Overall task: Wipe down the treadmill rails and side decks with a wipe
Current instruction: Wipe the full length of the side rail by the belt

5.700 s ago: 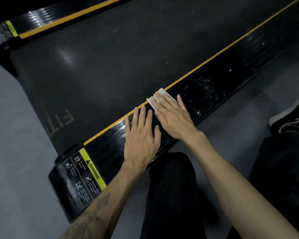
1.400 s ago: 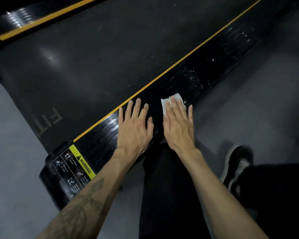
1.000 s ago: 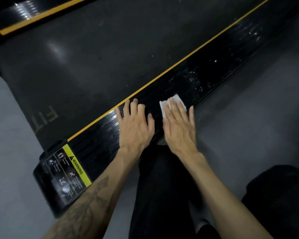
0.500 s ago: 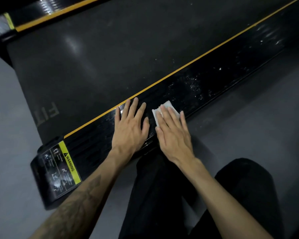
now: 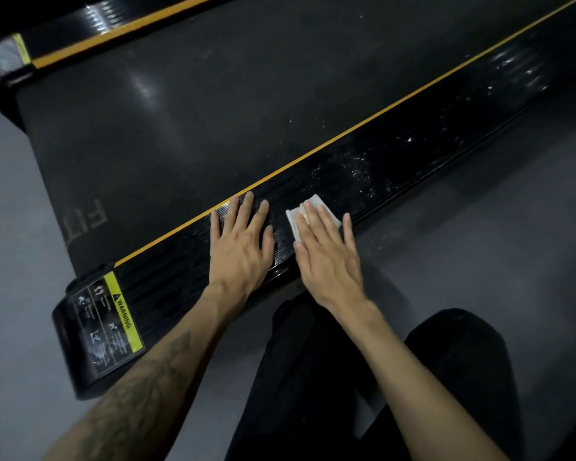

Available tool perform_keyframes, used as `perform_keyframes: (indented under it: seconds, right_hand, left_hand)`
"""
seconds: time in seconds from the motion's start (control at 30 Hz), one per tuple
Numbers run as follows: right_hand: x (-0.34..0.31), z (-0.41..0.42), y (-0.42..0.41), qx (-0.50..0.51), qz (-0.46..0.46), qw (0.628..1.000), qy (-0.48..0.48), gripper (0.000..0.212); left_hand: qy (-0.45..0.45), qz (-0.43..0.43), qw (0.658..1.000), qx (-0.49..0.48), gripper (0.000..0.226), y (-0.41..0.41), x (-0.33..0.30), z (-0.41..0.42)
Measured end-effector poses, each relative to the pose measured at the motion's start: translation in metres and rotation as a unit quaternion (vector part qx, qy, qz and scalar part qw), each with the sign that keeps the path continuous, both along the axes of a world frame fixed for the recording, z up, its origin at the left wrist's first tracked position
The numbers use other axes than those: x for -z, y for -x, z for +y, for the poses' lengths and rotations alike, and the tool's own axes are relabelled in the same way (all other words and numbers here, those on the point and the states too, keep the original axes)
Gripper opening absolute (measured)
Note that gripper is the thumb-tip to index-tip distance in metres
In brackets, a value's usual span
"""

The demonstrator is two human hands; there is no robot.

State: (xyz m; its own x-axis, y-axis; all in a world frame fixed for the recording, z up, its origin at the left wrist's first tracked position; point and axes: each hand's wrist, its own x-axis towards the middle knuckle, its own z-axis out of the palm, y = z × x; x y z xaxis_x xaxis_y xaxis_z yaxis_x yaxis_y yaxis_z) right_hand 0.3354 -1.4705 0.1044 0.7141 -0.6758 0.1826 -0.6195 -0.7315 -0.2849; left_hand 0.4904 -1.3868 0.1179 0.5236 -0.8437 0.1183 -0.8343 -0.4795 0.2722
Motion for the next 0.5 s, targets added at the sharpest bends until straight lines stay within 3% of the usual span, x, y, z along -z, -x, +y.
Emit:
perform_keyframes:
  seconds: [0.1, 0.33, 0.5]
  right_hand:
    - [-0.004, 0.014, 0.009, 0.054, -0.021, 0.998, -0.023, 0.058]
    - [0.0, 0.0, -0.002, -0.036, 0.017, 0.999, 0.007, 0.056]
    - [-0.001, 0.026, 0.012, 0.021, -0.019, 0.999, -0.025, 0.06]
  left_hand:
    - [-0.007, 0.004, 1.0, -0.018, 0.063, 0.007, -0.003, -0.002]
    - [-0.014, -0.004, 1.0, -0.022, 0.062, 0.007, 0.0, -0.003]
    - [-0.012, -0.001, 0.999, -0.029, 0.061, 0.008, -0.001, -0.006]
